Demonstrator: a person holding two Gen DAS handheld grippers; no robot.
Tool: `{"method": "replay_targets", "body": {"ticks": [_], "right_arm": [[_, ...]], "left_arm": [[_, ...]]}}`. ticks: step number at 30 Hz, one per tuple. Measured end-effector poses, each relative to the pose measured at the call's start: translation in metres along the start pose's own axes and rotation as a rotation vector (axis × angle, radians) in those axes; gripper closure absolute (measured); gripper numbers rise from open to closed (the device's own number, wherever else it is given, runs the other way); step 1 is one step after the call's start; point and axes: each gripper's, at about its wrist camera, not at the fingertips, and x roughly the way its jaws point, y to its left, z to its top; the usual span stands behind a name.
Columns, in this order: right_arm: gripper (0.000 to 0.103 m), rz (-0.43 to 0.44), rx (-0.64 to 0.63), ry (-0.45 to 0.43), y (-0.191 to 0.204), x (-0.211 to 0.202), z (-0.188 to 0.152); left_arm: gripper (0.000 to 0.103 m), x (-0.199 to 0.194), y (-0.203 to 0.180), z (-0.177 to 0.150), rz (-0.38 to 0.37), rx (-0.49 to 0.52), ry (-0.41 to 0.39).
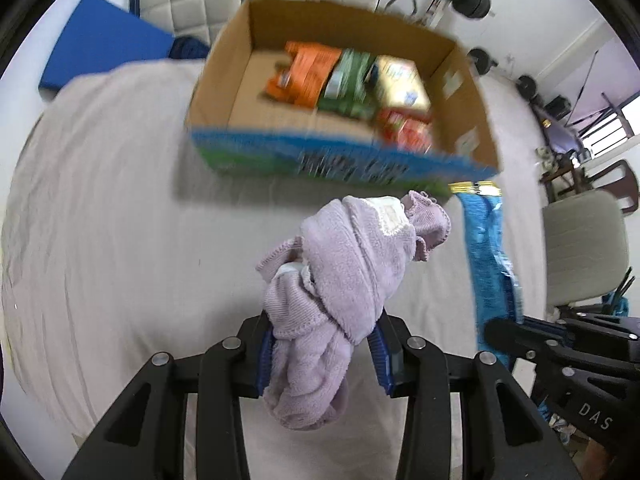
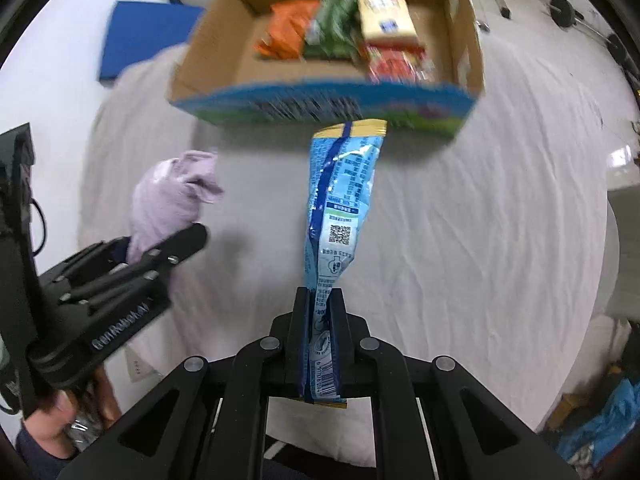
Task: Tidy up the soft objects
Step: 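Carry the towel and stick pack into the box and open both tools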
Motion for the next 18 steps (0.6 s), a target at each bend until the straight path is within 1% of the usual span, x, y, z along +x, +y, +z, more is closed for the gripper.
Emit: {"method": "replay_targets", "body": {"ticks": [5, 7, 9, 10, 12, 13, 14, 16, 18], "right_arm": [[0.093, 0.048, -0.020, -0.070, 0.012, -0.041, 0.024], [0.094, 0.055, -0.022, -0.096, 0.017, -0.048, 0.043], [0.094, 0.064, -0.022, -0.118, 0.018, -0.052, 0.056], [0.094, 0.075, -0.017, -0.130, 0.019, -0.057, 0.063], [0.094, 0.097, -0.011, -0.145, 0.024, -0.065, 0.082], [0.094, 0.108, -0.012, -0.150, 0.023, -0.065, 0.089], [0.094, 0.118, -0.009, -0.151, 0.023, -0.064, 0.099], [0.094, 0.120, -0.010, -0.151, 0.024, -0.062, 0.119], [0.094, 0.091, -0.016, -0.166, 0.023, -0.053, 0.142]], "left_arm": [[0.066, -0.031, -0.005, 0.042, -0.021, 0.010, -0.079], [0.066, -0.040, -0.004, 0.062, -0.035, 0.010, -0.101], [0.066, -0.037, -0.004, 0.083, -0.036, 0.013, -0.111], [0.066, -0.036, -0.001, 0.094, -0.045, 0.007, -0.108], [0.066, -0.031, 0.008, 0.114, -0.116, -0.028, -0.085], [0.066, -0.025, 0.014, 0.125, -0.161, -0.056, -0.059], [0.066, -0.015, 0.018, 0.139, -0.183, -0.062, -0.029], [0.066, -0.003, 0.024, 0.158, -0.186, -0.062, -0.013], [0.066, 0.011, 0.030, 0.178, -0.162, -0.067, -0.005]]}}
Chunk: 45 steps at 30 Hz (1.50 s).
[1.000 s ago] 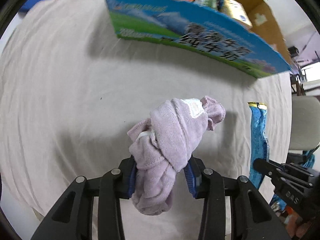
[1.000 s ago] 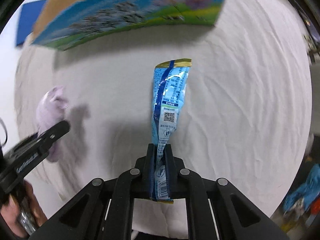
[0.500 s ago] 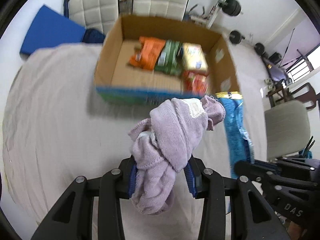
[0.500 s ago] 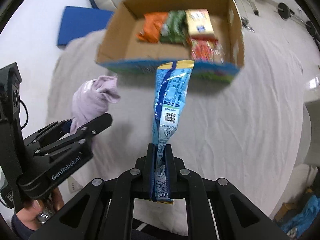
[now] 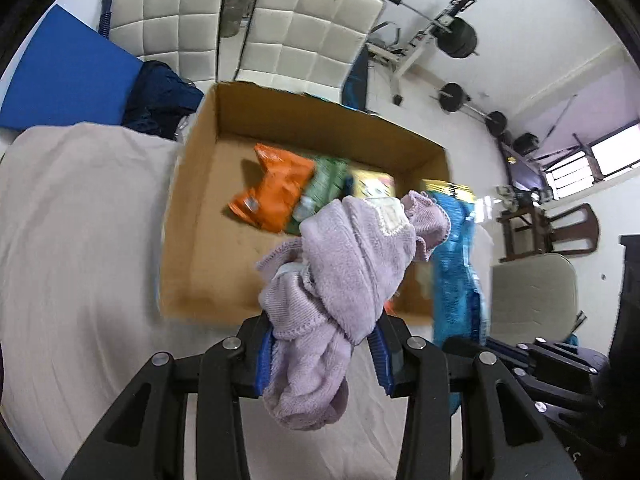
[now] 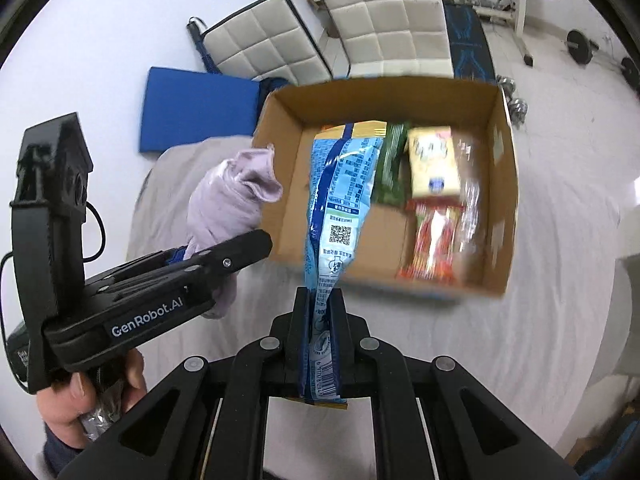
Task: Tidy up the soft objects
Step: 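Carry the towel and stick pack into the box and open both tools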
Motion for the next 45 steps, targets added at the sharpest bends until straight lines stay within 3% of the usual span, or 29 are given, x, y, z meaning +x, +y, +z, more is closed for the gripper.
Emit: {"method": "replay_targets", "body": {"ticks": [8, 22, 25, 28, 30, 32, 34, 37, 40, 41, 43, 45], "right_arm": [[0.094, -0.111, 0.069, 0.072, -0.037, 0.082, 0.056], [0.093, -0.121, 0.114, 0.183, -0.063, 0.161, 0.076], [0.091, -0.100, 0.118, 0.202, -0.067, 0.168, 0.076], [0.082, -0.085, 0.122, 0.216, -0.071, 0.172, 0.077], [0.071, -0.091, 0.135, 0.219, -0.077, 0.174, 0.076], [0.053, -0.088, 0.138, 0.231, -0.080, 0.173, 0.074], [0.050, -0.098, 0.148, 0.226, -0.084, 0.171, 0.071], [0.047, -0.109, 0.157, 0.224, -0.090, 0.167, 0.066], [0.028, -0.151, 0.155, 0.199, -0.094, 0.160, 0.062], [0.018, -0.168, 0.155, 0.194, -0.095, 0.159, 0.060], [0.015, -0.203, 0.152, 0.179, -0.098, 0.155, 0.056], [0.015, -0.247, 0.150, 0.169, -0.101, 0.152, 0.051]], "left_arm": [[0.066, 0.057, 0.040, 0.043, 0.008, -0.112, 0.093], [0.063, 0.120, 0.049, 0.055, 0.017, -0.149, 0.235], [0.060, 0.129, 0.050, 0.054, 0.054, -0.142, 0.256], [0.059, 0.130, 0.044, 0.050, 0.080, -0.110, 0.259], [0.053, 0.127, 0.040, 0.047, 0.105, -0.088, 0.247], [0.041, 0.124, 0.040, 0.044, 0.108, -0.086, 0.243], [0.040, 0.119, 0.038, 0.043, 0.112, -0.081, 0.226], [0.028, 0.111, 0.037, 0.039, 0.140, -0.063, 0.195], [0.025, 0.102, 0.035, 0.035, 0.187, -0.035, 0.151], [0.013, 0.099, 0.035, 0.033, 0.210, -0.022, 0.140], [0.004, 0.093, 0.036, 0.031, 0.241, -0.004, 0.111], [0.004, 0.092, 0.033, 0.028, 0.265, 0.008, 0.091]]}}
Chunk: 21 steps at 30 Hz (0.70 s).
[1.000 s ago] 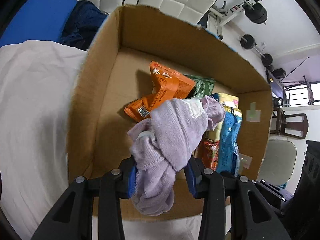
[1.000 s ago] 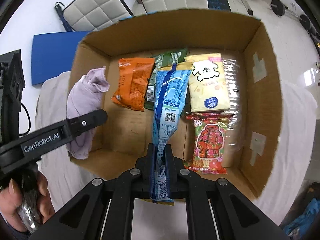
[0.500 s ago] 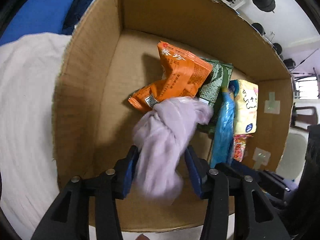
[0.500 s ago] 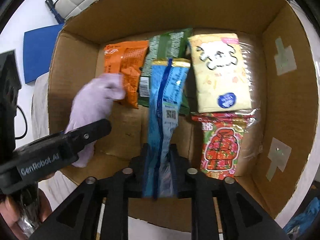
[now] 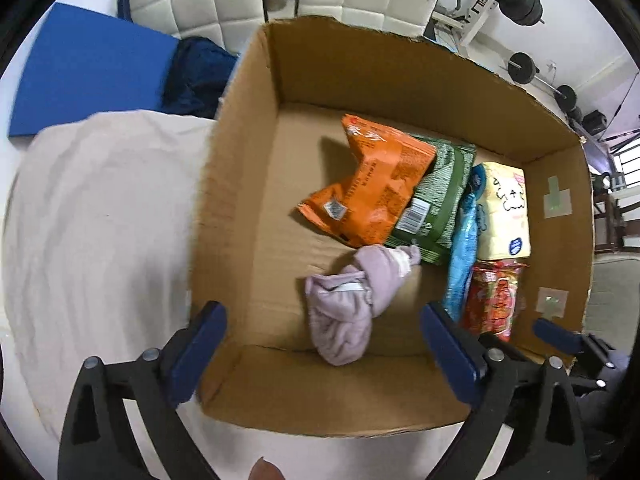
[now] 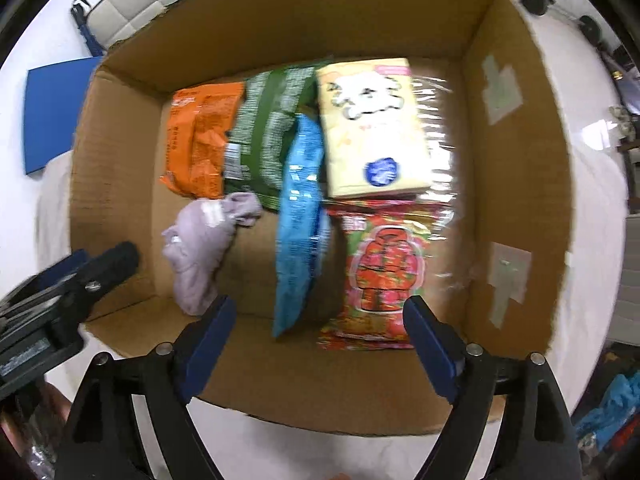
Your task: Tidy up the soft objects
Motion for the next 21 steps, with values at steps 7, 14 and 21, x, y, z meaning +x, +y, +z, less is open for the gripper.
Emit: {"method": "replay_targets", "body": {"ticks": [7, 14, 21], "right_arm": [[0.000, -0.108, 0.006, -0.080, -0.004, -0.010, -0.026], [0.000, -0.091, 0.022, -0.129, -0.005, -0.040, -0.041], [0.000, -0.058, 0.031, -0.211, 0.002, -0.099, -0.058]], "left_arm": [[0.004, -0.013, 0.004, -0.010, 0.011, 0.008, -0.050], [0.004, -0.055, 0.000, -0.023, 0.025, 0.039, -0.144], [0.004, -0.120, -0.007, -0.052, -0.001, 0.051, -0.248]]}}
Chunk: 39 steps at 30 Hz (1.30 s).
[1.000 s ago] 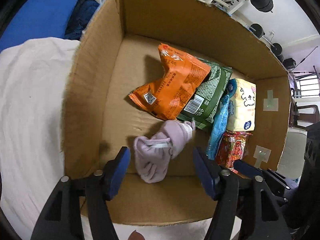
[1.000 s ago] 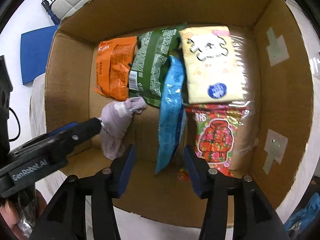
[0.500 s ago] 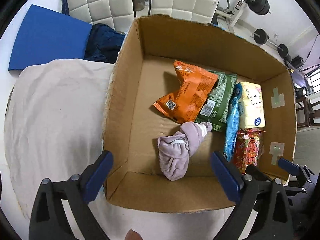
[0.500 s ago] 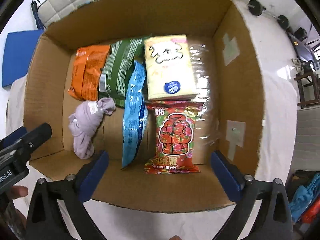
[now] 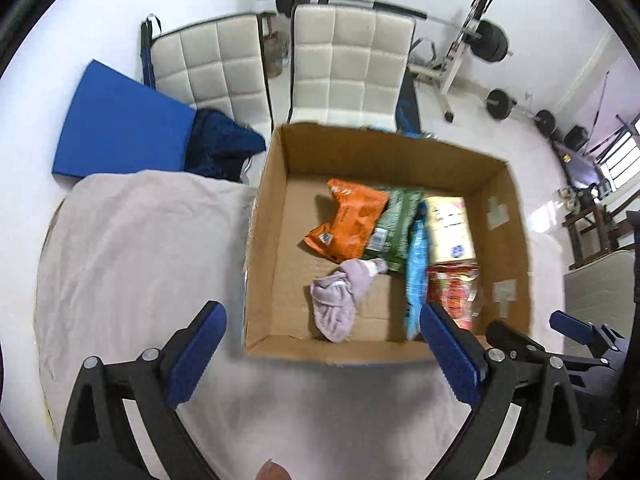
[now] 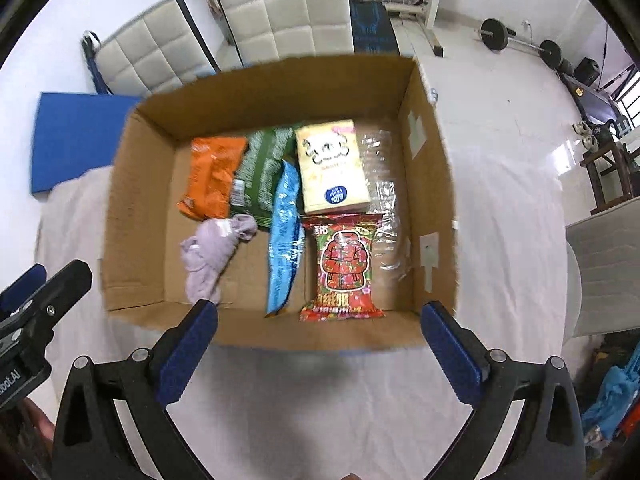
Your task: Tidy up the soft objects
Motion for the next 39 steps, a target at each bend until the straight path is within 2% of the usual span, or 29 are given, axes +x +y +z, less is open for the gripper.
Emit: {"method": "replay_targets", "body": {"ticks": [5, 10, 16, 21, 28, 32, 39], "right_arm": [[0.000, 0.003, -0.027, -0.077, 0.000, -0.060, -0.028], [0.000, 0.044, -0.045, -0.146, -0.003, -0.129, -0.070], [0.000, 0.072, -0.047, -0.230, -0.009, -0.204, -0.118], [0.000, 0.089, -0.033, -0.282, -0.017, -0.252, -0.151], [0.000, 0.086, -0.037, -0.308, -0.023, -0.298, -0.184], [0.000, 0.082, -0.037, -0.326, -0.023, -0.313, -0.191], [0.000, 0.049, -0.053, -0.385, -0.019, -0.332, -0.187]], "left_arm": [[0.004, -0.062, -0.009, -0.024, -0.020, 0.016, -0.066], [0.004, -0.129, -0.018, -0.054, -0.004, 0.041, -0.144], [0.004, -0.194, -0.027, -0.084, 0.017, 0.046, -0.217], [0.004, -0.232, -0.025, -0.097, 0.010, 0.027, -0.258], [0.004, -0.258, -0.024, -0.115, 0.005, 0.019, -0.274], [0.004, -0.261, -0.023, -0.120, -0.014, 0.006, -0.268], [0.004, -0.268, -0.025, -0.120, 0.004, -0.001, -0.304]]}}
